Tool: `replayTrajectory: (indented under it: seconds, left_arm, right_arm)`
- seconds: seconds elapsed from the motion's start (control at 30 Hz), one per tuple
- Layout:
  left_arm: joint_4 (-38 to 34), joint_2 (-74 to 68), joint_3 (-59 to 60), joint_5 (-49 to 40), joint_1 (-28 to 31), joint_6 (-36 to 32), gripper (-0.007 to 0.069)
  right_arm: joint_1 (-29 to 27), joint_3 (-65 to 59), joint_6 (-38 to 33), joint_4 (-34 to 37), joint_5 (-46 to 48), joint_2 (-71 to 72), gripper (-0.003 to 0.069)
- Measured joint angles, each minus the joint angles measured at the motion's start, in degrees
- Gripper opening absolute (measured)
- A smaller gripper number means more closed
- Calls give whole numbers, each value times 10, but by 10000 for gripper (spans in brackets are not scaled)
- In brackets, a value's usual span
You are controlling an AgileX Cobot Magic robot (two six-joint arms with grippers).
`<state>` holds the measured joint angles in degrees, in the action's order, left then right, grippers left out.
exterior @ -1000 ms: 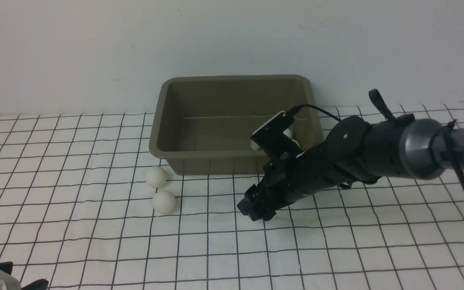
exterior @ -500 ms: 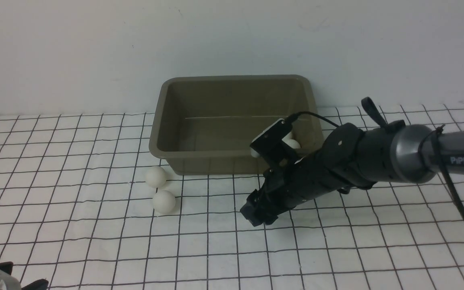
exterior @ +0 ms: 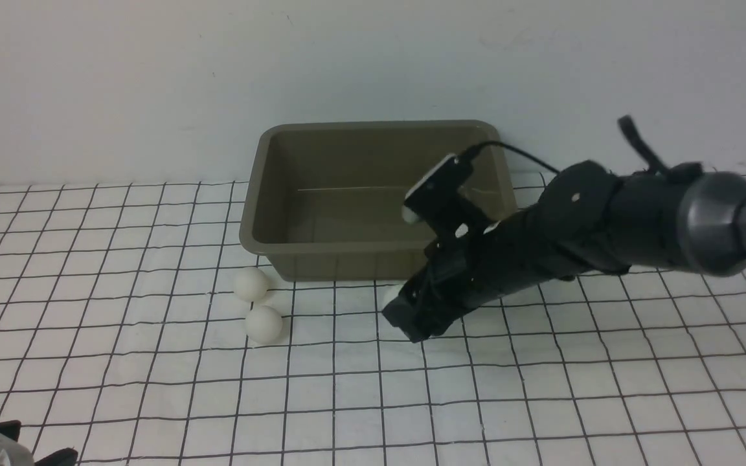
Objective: Put the table tennis balls into the box on the white checkered tablecloth.
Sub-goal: 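Reach for and grasp a ping pong ball on the table, then release the ping pong ball into the bin and lift the gripper away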
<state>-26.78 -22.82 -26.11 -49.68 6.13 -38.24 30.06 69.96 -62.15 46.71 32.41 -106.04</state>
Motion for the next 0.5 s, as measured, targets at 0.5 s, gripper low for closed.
replayTrajectory:
  seconds: [0.5]
  left_arm:
    - [0, 0, 0, 0, 0, 0, 335]
  right_arm:
    - [-3, 13, 28, -57, -97, 93, 353]
